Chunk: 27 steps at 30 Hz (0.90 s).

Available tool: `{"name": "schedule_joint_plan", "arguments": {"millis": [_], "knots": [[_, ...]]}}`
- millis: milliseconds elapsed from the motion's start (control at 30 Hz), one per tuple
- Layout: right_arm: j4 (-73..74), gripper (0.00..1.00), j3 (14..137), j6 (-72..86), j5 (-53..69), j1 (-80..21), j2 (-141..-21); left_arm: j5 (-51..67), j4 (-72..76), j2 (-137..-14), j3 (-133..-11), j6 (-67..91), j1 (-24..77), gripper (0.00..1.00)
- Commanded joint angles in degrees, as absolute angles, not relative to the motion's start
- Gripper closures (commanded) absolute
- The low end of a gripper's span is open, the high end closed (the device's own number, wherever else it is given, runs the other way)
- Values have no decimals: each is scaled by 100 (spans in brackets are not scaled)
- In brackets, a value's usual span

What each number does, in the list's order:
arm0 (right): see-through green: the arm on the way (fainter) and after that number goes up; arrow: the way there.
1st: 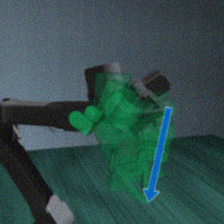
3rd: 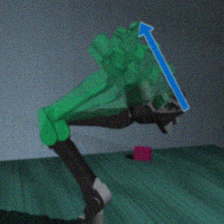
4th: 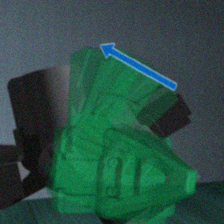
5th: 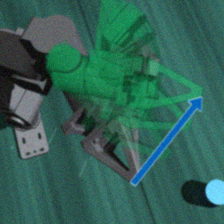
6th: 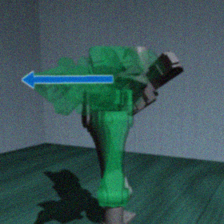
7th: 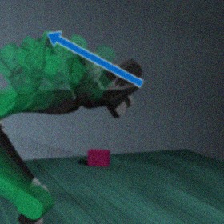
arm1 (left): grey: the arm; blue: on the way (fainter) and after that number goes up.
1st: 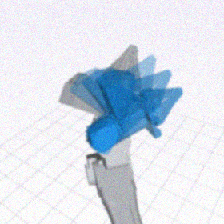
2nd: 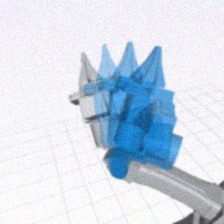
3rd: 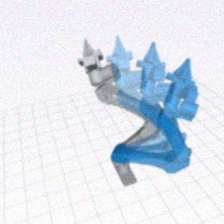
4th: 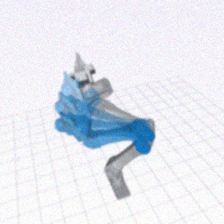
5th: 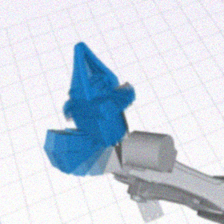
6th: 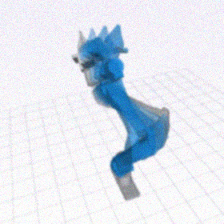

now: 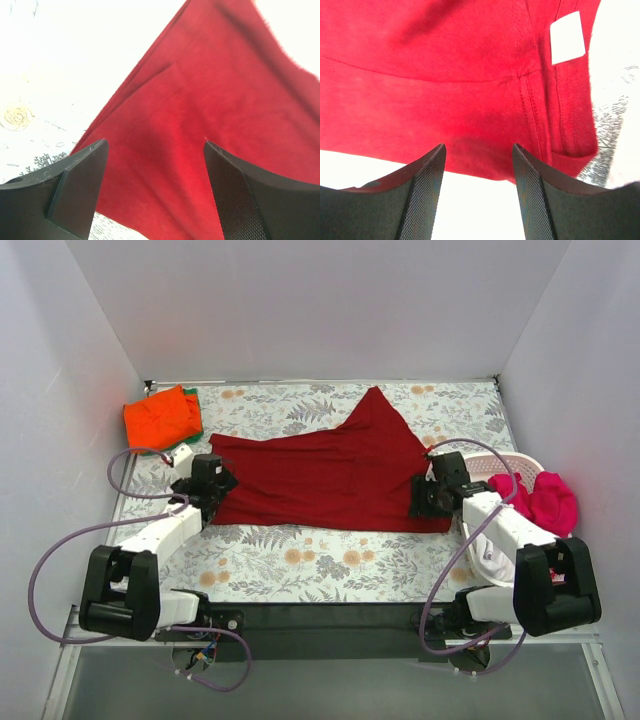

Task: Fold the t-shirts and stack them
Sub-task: Fold the tshirt

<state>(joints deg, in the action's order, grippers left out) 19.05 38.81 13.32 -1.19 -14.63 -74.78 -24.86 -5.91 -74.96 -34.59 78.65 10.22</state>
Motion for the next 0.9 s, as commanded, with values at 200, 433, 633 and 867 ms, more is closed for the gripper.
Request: {"name": "schedule_joint_plan", "arguments": {"millis": [200, 433, 633, 867], "knots": [[1750, 48, 5404, 1169, 641, -1494, -7934, -2418, -598, -7662, -4411, 7919, 1573, 28], [1126, 49, 5976, 1108, 651, -1880, -8999, -2118, -80, -8726, -4641, 7787, 1802, 28], [940, 52, 5924, 1116, 493, -2074, -9729, -2153, -53, -9395, -4562, 7761, 1810, 28], [940, 52, 5239, 1292, 299, -2346, -9677, -2259, -351, -9028, -4132, 7954, 1811, 28]]}}
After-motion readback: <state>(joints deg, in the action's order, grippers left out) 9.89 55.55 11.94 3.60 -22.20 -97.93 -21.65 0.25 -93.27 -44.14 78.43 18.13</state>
